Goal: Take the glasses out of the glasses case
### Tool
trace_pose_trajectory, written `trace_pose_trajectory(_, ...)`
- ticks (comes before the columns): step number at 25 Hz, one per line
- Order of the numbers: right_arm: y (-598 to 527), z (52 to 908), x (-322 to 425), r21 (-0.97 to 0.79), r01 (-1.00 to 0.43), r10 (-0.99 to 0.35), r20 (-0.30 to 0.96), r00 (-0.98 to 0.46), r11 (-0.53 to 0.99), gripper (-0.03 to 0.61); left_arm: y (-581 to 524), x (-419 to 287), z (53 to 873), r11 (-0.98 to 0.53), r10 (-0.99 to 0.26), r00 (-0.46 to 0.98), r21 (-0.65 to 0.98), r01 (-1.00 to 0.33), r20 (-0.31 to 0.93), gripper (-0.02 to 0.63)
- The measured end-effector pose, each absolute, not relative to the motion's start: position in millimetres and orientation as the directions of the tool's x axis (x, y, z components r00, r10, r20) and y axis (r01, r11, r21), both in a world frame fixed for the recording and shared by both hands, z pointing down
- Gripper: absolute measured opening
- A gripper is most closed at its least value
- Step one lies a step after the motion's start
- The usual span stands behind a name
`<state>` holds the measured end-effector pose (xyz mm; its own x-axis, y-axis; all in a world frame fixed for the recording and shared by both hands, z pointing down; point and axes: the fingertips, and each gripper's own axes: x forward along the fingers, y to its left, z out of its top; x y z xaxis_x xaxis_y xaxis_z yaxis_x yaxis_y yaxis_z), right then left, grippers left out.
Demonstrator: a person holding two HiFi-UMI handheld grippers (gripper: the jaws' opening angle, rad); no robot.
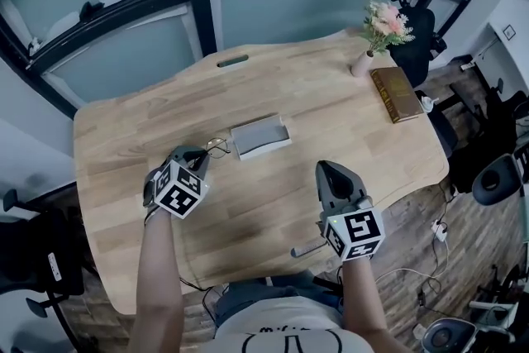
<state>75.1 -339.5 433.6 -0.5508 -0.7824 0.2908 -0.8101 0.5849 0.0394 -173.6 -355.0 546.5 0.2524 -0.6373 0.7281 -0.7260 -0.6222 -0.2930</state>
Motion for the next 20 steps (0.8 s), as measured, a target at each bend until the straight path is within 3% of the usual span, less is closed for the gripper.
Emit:
trace_pose_trajectory(14, -374, 488, 75, 0.04, -0.797, -0.735, 0.417, -0.535, 0.603, 0.012, -366, -192, 632, -0.614, -0.519, 0.251, -0.152, -0.774, 0.817, 0.023)
trace_pose_trajectory(20, -387, 495, 76, 0.035, -0.792, -0.722, 0.437, -0.537, 0.61, 0.012, -377, -197, 639, -0.6, -0.525, 0.237, -0.158, -0.784, 0.818, 0.025)
